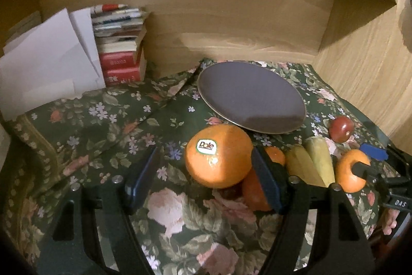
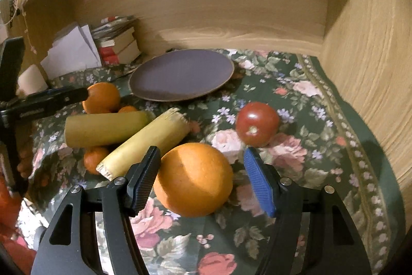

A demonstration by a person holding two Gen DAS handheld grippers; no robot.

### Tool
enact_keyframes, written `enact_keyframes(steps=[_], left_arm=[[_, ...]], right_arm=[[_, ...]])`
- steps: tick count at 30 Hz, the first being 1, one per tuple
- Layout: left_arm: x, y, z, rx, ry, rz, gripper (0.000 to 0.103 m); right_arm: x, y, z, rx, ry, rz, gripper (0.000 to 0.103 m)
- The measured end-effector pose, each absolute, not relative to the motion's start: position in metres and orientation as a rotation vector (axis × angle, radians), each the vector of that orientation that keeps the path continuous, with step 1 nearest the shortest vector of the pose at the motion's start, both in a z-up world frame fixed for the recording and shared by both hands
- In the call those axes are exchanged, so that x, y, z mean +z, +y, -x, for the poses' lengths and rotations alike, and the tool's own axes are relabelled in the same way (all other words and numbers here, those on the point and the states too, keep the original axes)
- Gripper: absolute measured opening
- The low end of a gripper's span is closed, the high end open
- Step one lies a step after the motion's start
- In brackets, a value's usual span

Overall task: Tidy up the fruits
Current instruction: 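Grasp the Dole-sticker orange with the left tool while the right tool grasps the plain large orange, then lift both oranges and carry them over the dark plate, lowering them onto it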

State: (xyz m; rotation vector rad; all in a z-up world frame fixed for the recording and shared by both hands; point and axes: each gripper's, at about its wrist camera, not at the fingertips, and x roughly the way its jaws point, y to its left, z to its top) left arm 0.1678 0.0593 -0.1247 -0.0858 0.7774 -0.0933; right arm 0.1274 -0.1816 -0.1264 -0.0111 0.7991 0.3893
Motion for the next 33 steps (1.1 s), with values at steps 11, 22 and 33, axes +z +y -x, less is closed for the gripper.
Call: enact_keyframes(steps=[11, 22, 33], left_arm=[[-0.141, 0.049, -0.198, -0.154, 0.873, 0.106, 0.077], [-0.158, 0.053, -0.212, -0.206, 0.939, 0.167, 0.069], [-0.144, 0.056, -0.201, -0.197, 0.889, 0.152, 0.069]], right_arm=[[-0.126, -0.178, -0.123, 0.384, 0.832, 0.015, 0.066], [-0.149, -0.173, -0.131, 0.399, 0.903, -0.003, 0.069], [-0.143, -0.170, -0.135, 0.385, 0.866, 0.002, 0.064]])
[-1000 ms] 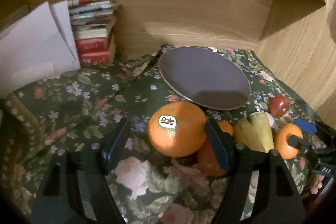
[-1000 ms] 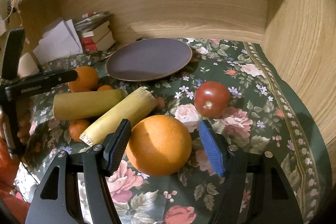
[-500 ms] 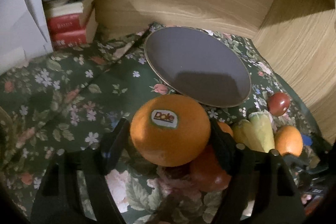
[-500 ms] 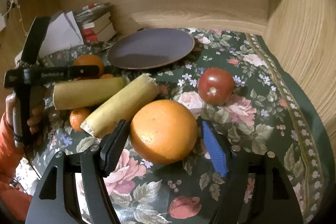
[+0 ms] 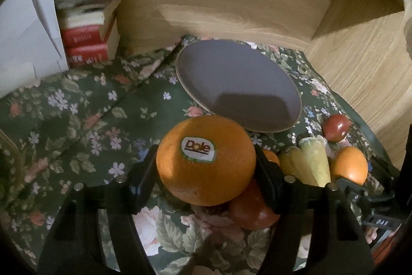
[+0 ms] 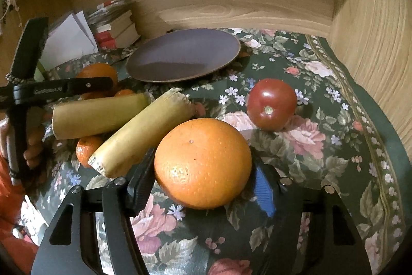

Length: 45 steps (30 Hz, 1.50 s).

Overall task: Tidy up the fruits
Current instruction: 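Lift both oranges and carry them over the dark plate, lowering them onto it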

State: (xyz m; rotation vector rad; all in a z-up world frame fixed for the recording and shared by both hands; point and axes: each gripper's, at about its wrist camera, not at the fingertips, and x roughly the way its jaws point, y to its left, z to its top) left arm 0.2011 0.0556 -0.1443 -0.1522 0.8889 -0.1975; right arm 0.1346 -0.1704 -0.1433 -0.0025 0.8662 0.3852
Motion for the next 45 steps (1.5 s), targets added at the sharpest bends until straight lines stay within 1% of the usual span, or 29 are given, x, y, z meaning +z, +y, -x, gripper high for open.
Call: enact_keyframes(steps=[12, 19, 24, 29, 34, 45], left_arm=[[-0.089, 0.055, -0.188, -0.153, 0.745, 0.115, 0.069], [-0.062, 0.056, -0.196, -0.142, 0.685, 0.113, 0.068], [-0.048, 0.053, -0.205, -0.133, 0.644, 0.108, 0.068], [-0.045, 0.052, -0.220, -0.120, 0.624, 0.107, 0.069], [-0.049, 0.052, -0.245, -0.112, 0.643, 0.107, 0.069], [-0.071, 0.041, -0.300, -0.118, 0.735, 0.078, 0.069]], right_arm=[[-0.093, -0.169, -0.156, 0.389, 0.727, 0.039, 0.064], [-0.060, -0.156, -0.178, 0.417, 0.628, 0.087, 0.064], [-0.050, -0.144, -0.198, 0.430, 0.606, 0.110, 0.064], [-0.048, -0.136, -0.220, 0.445, 0.612, 0.119, 0.064], [-0.053, -0.130, -0.244, 0.439, 0.639, 0.126, 0.064], [-0.085, -0.114, -0.299, 0.441, 0.776, 0.162, 0.064]])
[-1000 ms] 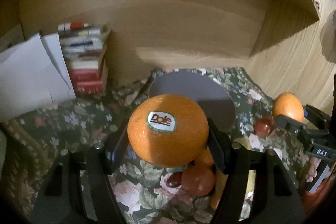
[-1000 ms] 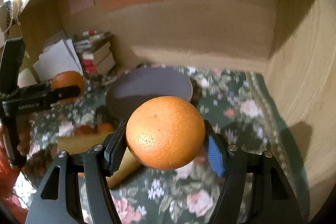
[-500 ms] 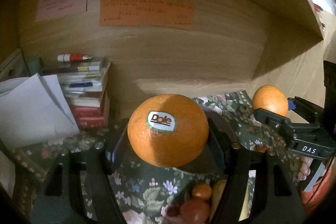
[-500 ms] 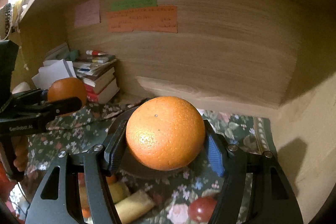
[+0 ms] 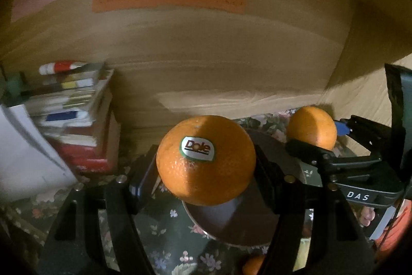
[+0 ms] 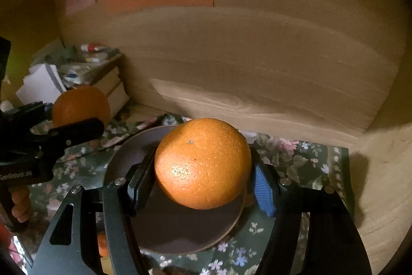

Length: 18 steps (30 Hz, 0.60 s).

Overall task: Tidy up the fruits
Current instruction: 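Lift both oranges and carry them over the dark plate, lowering them onto it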

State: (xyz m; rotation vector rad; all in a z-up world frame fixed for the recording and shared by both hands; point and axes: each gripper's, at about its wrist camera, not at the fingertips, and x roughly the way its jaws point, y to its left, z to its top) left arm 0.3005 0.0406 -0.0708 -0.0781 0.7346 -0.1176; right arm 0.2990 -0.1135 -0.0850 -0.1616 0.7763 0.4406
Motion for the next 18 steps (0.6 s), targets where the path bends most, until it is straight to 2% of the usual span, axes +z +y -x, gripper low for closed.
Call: enact_keyframes(steps=[18], left_arm=[[-0.123, 0.023, -0.365, -0.181, 0.936, 0.022, 0.069]], right_arm=[[-0.140, -0.095, -0.344, 0.441, 0.992, 0.325, 0.064]])
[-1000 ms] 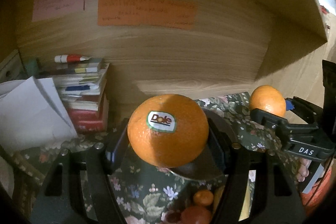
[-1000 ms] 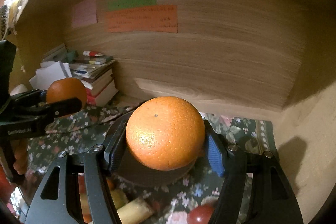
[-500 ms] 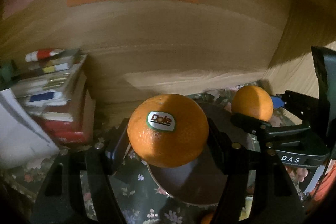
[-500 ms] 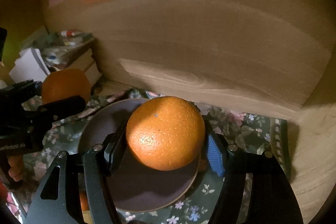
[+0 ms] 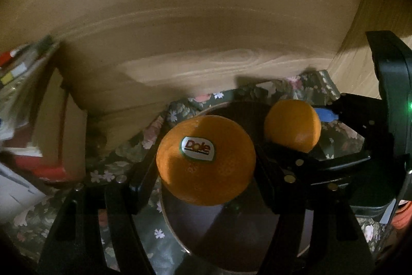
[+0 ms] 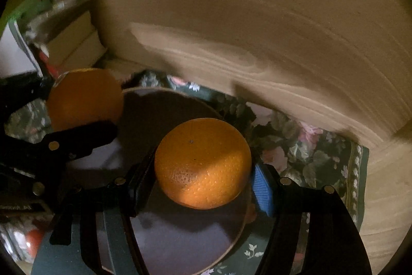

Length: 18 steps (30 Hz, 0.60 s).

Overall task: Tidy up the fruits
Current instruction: 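Lift both oranges and carry them over the dark plate, lowering them onto it, then open both tools to release the oranges on the plate and withdraw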

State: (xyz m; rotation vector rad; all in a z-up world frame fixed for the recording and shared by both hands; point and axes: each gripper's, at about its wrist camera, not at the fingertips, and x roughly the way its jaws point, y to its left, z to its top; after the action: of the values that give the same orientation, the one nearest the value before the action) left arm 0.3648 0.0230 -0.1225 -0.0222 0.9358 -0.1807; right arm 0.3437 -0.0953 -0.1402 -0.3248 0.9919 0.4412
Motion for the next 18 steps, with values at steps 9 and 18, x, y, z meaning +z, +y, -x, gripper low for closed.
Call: enact_keyframes(steps=[9, 18], left_arm=[[-0.131, 0.028, -0.365, -0.214, 0.966, 0.077, 0.071], [-0.084, 0.029, -0.326, -0.176, 0.804, 0.013, 0.077]], right_arm=[[-0.140, -0.093, -0.343, 0.437, 0.980, 0.374, 0.067], [-0.099, -0.121, -0.319, 0.446, 0.918, 0.279, 0.081]])
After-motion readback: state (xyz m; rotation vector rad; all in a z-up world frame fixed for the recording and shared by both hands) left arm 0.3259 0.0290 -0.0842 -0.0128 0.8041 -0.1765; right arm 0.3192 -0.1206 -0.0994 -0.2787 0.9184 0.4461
